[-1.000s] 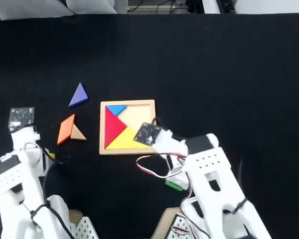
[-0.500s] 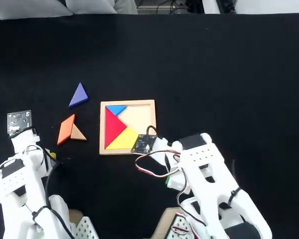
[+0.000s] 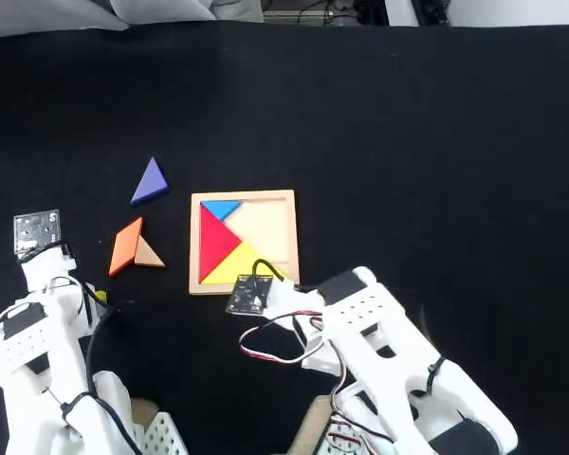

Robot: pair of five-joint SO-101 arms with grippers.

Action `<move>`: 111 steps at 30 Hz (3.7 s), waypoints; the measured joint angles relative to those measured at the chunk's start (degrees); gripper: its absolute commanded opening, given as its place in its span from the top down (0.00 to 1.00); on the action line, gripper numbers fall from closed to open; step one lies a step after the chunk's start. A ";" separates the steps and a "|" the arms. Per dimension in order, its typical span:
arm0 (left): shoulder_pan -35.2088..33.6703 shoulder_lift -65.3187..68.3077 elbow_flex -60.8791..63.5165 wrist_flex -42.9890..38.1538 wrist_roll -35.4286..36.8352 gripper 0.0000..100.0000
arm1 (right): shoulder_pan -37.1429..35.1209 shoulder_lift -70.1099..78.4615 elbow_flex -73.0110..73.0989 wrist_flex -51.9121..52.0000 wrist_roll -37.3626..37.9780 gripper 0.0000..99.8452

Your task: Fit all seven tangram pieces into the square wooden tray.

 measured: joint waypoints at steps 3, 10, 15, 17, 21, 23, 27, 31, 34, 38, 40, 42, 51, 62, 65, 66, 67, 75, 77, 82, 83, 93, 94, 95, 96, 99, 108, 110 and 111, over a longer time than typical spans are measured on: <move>0.00 0.00 0.00 0.00 0.00 0.76 | 2.64 0.00 0.18 -0.18 0.00 0.59; 0.00 0.00 0.00 0.00 0.00 0.76 | 4.13 0.79 0.35 -0.53 0.18 0.59; 0.00 0.00 0.00 0.00 0.00 0.76 | 4.04 7.74 0.18 -4.48 0.18 0.59; 0.00 0.00 0.00 0.00 0.00 0.76 | 3.96 10.90 -0.97 -5.10 0.18 0.59; 0.00 0.00 0.09 0.00 0.00 0.76 | 4.04 13.89 -2.55 -5.10 0.18 0.63; 0.00 0.00 0.09 0.00 0.00 0.76 | 4.04 13.98 -2.64 -5.10 0.18 0.71; 0.00 0.00 0.09 0.00 0.00 0.76 | 4.75 13.98 -3.16 -5.80 0.18 0.86; 0.00 0.00 0.09 0.00 0.00 0.76 | 4.92 13.80 -4.57 -5.98 0.18 0.90; 0.00 0.00 0.09 0.00 0.00 0.76 | 4.92 13.80 -4.92 -5.98 0.18 0.90; 0.00 0.00 0.09 0.00 0.00 0.76 | 5.27 14.59 -8.70 -4.22 0.18 0.90; 0.00 0.00 0.09 0.00 0.00 0.76 | 5.10 16.00 -11.16 -0.88 0.18 0.90; 0.00 0.00 0.09 0.00 0.00 0.76 | 5.10 16.09 -16.09 3.60 -0.70 0.90; -0.26 0.00 0.09 0.00 0.00 0.76 | 3.60 17.05 -42.81 10.99 -10.02 0.90; -0.35 0.00 0.79 0.00 0.00 0.76 | -4.04 46.59 -69.71 4.48 -21.10 0.90; -0.35 0.00 0.88 0.00 0.00 0.76 | -4.04 57.23 -80.09 6.86 -21.27 0.90; -0.35 0.00 0.88 0.00 0.00 0.76 | -4.04 60.31 -83.52 8.53 -21.27 0.90; -0.35 0.00 0.88 0.00 0.00 0.76 | -4.04 63.38 -87.03 10.02 -21.27 0.90; -0.35 0.00 0.88 0.00 0.00 0.76 | -4.22 80.88 -110.15 19.96 -21.27 0.90; -0.35 0.00 0.88 0.00 0.00 0.76 | -4.22 83.96 -114.11 22.51 -21.27 0.90; -0.35 0.00 0.88 0.00 0.00 0.76 | -4.22 88.62 -122.55 27.60 -23.47 0.90; -0.53 0.00 0.88 0.00 0.00 0.76 | -4.22 89.05 -124.13 28.40 -24.26 0.90; -0.53 0.00 0.88 0.00 0.00 0.76 | -4.75 89.67 -126.86 29.36 -25.76 0.90; -0.53 0.00 0.88 0.00 0.00 0.76 | -4.75 89.67 -126.68 29.36 -25.76 0.90; -0.53 0.00 0.88 0.00 0.00 0.76 | -4.84 89.67 -126.68 29.36 -25.76 0.89; -0.53 0.00 0.88 0.00 0.00 0.76 | -4.92 89.67 -126.68 29.36 -25.85 0.87; -0.53 0.00 1.05 0.00 0.00 0.76 | -5.01 89.67 -126.15 29.36 -26.64 0.79; -0.53 0.00 1.05 0.00 0.00 0.76 | -6.15 89.67 -122.99 29.36 -28.13 0.74; -0.53 0.00 1.05 0.00 0.00 0.76 | -6.15 89.67 -122.99 29.36 -28.13 0.74; -0.53 0.00 1.05 0.00 0.00 0.76 | -6.15 89.67 -122.99 29.36 -28.13 0.74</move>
